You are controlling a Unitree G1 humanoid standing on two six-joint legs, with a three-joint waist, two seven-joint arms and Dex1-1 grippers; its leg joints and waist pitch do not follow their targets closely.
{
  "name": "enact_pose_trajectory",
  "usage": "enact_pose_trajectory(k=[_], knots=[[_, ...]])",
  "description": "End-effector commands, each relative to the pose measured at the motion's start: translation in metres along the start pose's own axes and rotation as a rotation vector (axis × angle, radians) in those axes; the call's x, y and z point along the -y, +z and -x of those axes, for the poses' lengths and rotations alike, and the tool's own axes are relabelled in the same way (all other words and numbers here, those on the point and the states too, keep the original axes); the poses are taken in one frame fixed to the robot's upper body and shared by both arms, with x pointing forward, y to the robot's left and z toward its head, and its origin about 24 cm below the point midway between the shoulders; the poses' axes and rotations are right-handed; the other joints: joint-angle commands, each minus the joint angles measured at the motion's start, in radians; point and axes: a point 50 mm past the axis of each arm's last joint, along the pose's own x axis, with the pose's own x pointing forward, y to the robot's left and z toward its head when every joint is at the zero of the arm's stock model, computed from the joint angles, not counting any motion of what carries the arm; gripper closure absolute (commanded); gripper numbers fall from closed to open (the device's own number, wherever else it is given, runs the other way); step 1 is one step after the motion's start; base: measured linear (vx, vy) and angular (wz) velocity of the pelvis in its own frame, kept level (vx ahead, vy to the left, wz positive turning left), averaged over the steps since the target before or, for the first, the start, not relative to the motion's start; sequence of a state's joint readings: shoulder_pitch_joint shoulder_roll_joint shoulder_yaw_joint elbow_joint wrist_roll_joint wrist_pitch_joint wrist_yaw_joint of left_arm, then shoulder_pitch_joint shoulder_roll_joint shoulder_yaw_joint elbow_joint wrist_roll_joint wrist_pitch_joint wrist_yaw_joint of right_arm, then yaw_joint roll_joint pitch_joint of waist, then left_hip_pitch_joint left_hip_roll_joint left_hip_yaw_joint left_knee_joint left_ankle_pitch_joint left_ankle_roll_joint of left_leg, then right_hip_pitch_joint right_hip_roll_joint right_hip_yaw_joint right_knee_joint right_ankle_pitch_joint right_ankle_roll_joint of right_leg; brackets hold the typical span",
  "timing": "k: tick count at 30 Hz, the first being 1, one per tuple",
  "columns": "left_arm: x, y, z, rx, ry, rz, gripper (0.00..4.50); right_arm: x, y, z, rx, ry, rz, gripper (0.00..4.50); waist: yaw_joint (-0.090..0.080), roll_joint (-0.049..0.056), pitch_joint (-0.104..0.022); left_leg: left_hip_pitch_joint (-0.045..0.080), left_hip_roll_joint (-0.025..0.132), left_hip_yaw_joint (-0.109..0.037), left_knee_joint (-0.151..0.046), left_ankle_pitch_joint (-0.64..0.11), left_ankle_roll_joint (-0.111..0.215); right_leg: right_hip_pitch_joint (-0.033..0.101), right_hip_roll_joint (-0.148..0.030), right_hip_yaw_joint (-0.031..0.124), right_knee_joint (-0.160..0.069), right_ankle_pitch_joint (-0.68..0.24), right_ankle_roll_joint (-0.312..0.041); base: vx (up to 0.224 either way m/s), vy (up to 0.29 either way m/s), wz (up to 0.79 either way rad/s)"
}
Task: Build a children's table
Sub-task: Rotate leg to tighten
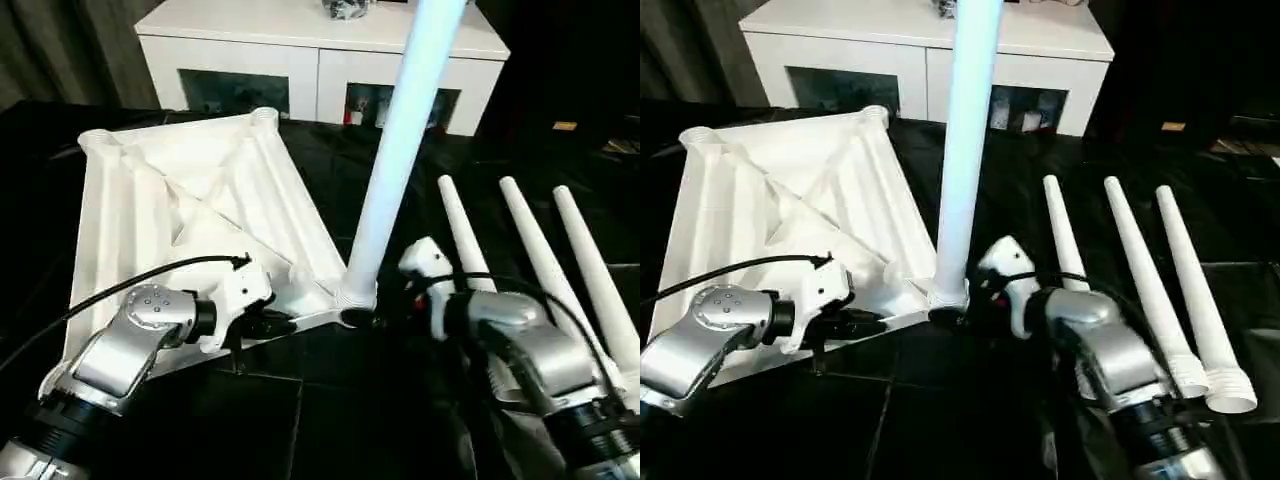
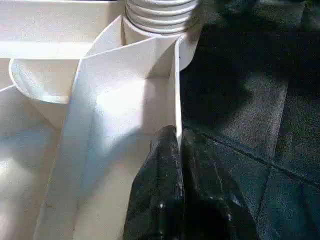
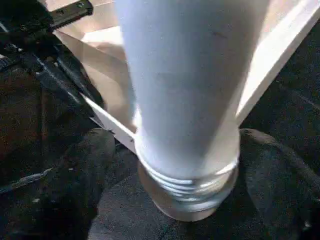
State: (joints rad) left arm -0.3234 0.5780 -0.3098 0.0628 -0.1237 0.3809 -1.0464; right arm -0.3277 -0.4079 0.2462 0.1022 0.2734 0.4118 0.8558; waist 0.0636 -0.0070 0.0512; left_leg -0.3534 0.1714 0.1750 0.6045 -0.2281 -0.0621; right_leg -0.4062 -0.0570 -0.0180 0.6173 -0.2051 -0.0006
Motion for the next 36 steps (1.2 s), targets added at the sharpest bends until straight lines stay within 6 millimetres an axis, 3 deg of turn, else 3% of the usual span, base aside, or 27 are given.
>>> enact_pose_trajectory(k=[1, 10, 11, 19, 20, 23, 26, 28, 31, 32, 36], knots=[[0.003, 0.012, 0.0, 0.046, -0.038, -0.049, 4.5, 0.002, 0.002, -0.001, -0.006, 0.0, 0.011, 0.71, 0.0, 0.003, -0.064, 0.006, 0.05, -0.011, -0.065, 0.006, 0.069, 0.059, -0.069, 0.037, -0.039, 0.127, -0.305, 0.0, 0.0, 0.0], [0.002, 0.011, 0.002, 0.044, -0.031, -0.044, 4.5, 0.003, 0.002, -0.003, 0.004, 0.0, 0.001, 1.39, 0.001, 0.002, -0.062, 0.005, 0.049, -0.011, -0.063, -0.013, 0.059, 0.059, -0.07, 0.038, -0.04, 0.086, -0.297, 0.0, 0.0, 0.0], [0.003, 0.01, 0.002, 0.04, -0.034, -0.041, 4.5, 0.002, 0.0, -0.003, 0.001, 0.004, -0.005, 1.63, 0.0, 0.004, -0.061, 0.005, 0.049, -0.012, -0.064, -0.025, 0.054, 0.058, -0.07, 0.038, -0.041, 0.073, -0.295, 0.0, 0.0, 0.0], [0.006, 0.001, 0.001, -0.005, -0.045, -0.016, 4.5, 0.001, -0.016, -0.01, -0.052, -0.051, -0.033, 1.78, -0.001, 0.003, -0.061, 0.004, 0.047, -0.012, -0.064, -0.048, 0.043, 0.058, -0.07, 0.039, -0.043, 0.037, -0.287, 0.0, 0.0, 0.0], [0.006, -0.002, -0.005, -0.023, -0.023, 0.0, 4.5, 0.007, -0.021, -0.017, -0.06, -0.158, -0.065, 1.78, -0.006, 0.003, -0.058, 0.004, 0.048, -0.011, -0.066, -0.065, 0.037, 0.052, -0.071, 0.039, -0.046, 0.0, -0.285, 0.0, 0.0, 0.0], [0.003, 0.002, -0.017, 0.004, 0.045, 0.055, 4.5, 0.013, -0.024, -0.027, -0.051, -0.288, -0.132, 1.78, -0.017, 0.004, -0.051, 0.006, 0.047, -0.016, -0.076, -0.139, -0.01, 0.052, -0.072, 0.038, -0.061, -0.144, -0.259, 0.0, 0.0, 0.0], [-0.003, 0.016, -0.042, 0.07, 0.183, 0.141, 4.5, 0.019, -0.027, -0.044, -0.037, -0.476, -0.261, 1.78, -0.03, 0.003, -0.05, 0.01, 0.046, -0.018, -0.079, -0.206, -0.05, 0.045, -0.072, 0.042, -0.073, -0.272, -0.221, 0.0, 0.0, 0.0], [-0.005, 0.027, -0.056, 0.107, 0.24, 0.201, 4.5, 0.021, -0.029, -0.055, -0.041, -0.562, -0.317, 1.78, -0.031, 0.0, -0.049, 0.01, 0.044, -0.02, -0.08, -0.221, -0.055, 0.043, -0.072, 0.042, -0.079, -0.308, -0.201, 0.0, 0.0, 0.0], [-0.007, 0.037, -0.071, 0.125, 0.32, 0.275, 4.5, 0.02, -0.027, -0.069, -0.045, -0.637, -0.349, 1.78, -0.033, -0.002, -0.05, 0.012, 0.042, -0.017, -0.076, -0.227, -0.051, 0.037, -0.071, 0.043, -0.084, -0.328, -0.188, 0.0, 0.0, 0.0], [-0.009, 0.042, -0.079, 0.119, 0.372, 0.288, 4.5, 0.02, -0.027, -0.076, -0.048, -0.682, -0.365, 1.78, -0.03, -0.003, -0.055, 0.006, 0.041, -0.018, -0.075, -0.201, -0.045, 0.041, -0.071, 0.043, -0.081, -0.3, -0.177, 0.0, 0.0, 0.0], [-0.011, 0.049, -0.093, 0.076, 0.464, 0.26, 4.5, 0.016, -0.016, -0.098, -0.028, -0.703, -0.381, 1.79, -0.026, -0.002, -0.06, 0.004, 0.04, -0.017, -0.072, -0.165, -0.027, 0.042, -0.069, 0.041, -0.075, -0.211, -0.183, 0.0, 0.0, 0.0]])
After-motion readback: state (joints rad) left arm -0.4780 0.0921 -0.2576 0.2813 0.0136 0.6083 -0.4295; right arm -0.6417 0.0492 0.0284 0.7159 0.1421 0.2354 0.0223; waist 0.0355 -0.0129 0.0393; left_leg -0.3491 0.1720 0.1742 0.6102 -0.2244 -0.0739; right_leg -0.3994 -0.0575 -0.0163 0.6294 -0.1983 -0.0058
